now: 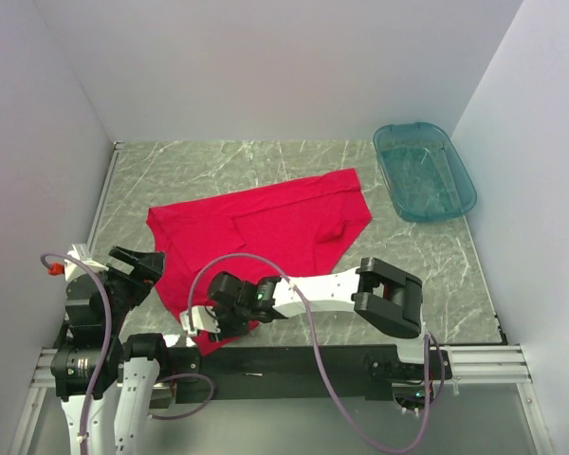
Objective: Fold and stack the t-shirts
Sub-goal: Fold the tshirt
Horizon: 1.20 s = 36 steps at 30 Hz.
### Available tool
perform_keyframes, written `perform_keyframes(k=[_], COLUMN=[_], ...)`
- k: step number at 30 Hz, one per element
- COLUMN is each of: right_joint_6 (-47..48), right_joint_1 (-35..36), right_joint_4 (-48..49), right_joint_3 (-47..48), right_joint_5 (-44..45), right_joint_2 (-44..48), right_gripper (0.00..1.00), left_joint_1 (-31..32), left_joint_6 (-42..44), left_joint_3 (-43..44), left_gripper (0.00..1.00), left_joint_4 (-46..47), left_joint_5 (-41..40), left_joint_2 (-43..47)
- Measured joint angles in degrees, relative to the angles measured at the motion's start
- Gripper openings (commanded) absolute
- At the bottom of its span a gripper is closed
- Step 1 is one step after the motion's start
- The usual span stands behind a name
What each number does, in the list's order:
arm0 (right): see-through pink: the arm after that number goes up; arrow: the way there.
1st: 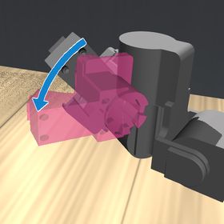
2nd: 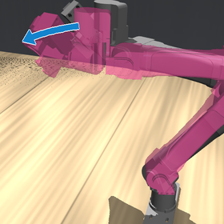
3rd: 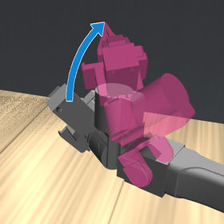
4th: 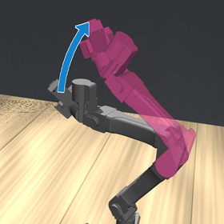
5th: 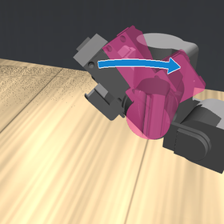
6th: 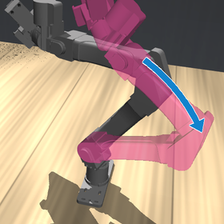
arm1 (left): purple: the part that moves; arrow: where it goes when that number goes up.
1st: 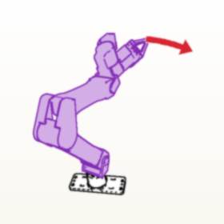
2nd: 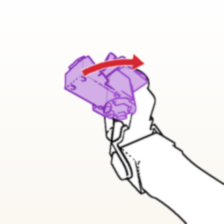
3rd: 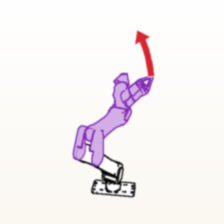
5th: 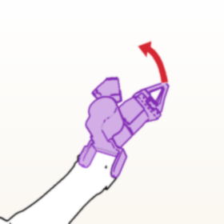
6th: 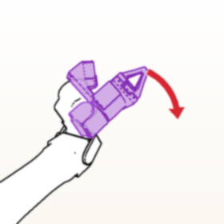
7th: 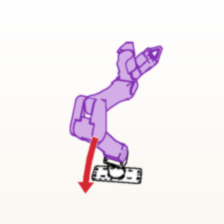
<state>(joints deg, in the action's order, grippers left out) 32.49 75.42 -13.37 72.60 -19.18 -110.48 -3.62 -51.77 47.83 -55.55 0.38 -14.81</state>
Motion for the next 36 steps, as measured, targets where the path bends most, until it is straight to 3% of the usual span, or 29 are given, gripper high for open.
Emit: perform_keyframes(k=[11,26,36], right_joint_6=[4.11,3.76,2.71], right_joint_1=[4.59,4.04,3.45], right_joint_4=[-3.61,-2.84,-3.78], right_joint_3=[0.22,1.27,3.21], right_joint_5=[0.72,4.72,2.58], right_joint_2=[-1.01,-2.84,-4.31], right_gripper=[0.42,0.43,0.27], left_joint_1=[0.00,0.00,0.00], left_joint_6=[0.09,0.57,1.51], left_joint_3=[0.00,0.02,0.96], left_gripper=[0.91,0.91,0.91], left_joint_4=[0.20,0.15,0.00], left_joint_5=[1.16,1.29,1.29], left_joint_2=[0.00,0.00,0.00])
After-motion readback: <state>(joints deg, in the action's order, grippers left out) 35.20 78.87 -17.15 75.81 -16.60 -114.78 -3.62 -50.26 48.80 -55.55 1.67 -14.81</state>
